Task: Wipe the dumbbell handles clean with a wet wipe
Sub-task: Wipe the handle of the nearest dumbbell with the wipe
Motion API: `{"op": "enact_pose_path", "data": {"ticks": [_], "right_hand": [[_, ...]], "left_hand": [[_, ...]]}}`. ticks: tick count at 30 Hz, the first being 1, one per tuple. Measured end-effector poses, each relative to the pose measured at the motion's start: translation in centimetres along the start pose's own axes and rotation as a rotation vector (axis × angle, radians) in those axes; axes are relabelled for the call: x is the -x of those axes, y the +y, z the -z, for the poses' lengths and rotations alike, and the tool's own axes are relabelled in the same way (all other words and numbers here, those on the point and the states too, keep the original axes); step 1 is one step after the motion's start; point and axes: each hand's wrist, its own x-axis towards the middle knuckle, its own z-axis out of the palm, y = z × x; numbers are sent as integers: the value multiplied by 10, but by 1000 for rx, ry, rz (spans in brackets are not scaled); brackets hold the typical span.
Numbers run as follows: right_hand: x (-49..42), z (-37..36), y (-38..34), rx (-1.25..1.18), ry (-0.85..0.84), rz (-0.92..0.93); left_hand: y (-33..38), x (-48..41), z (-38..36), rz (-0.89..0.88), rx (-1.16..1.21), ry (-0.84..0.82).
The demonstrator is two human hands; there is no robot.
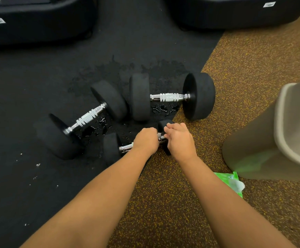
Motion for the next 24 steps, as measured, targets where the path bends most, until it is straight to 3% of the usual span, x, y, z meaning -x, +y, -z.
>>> {"op": "enact_pose_path", "data": {"ticks": [6, 14, 24], "right_hand": [[1, 4, -2, 11, -41, -22], [1, 8, -5, 27, -83, -32], [0, 5, -4, 10, -37, -46]], "left_hand": [[0, 17, -14, -217, -144, 139], [-31, 25, -8, -436, -358, 103], [-29, 38, -14, -449, -491, 80]]}}
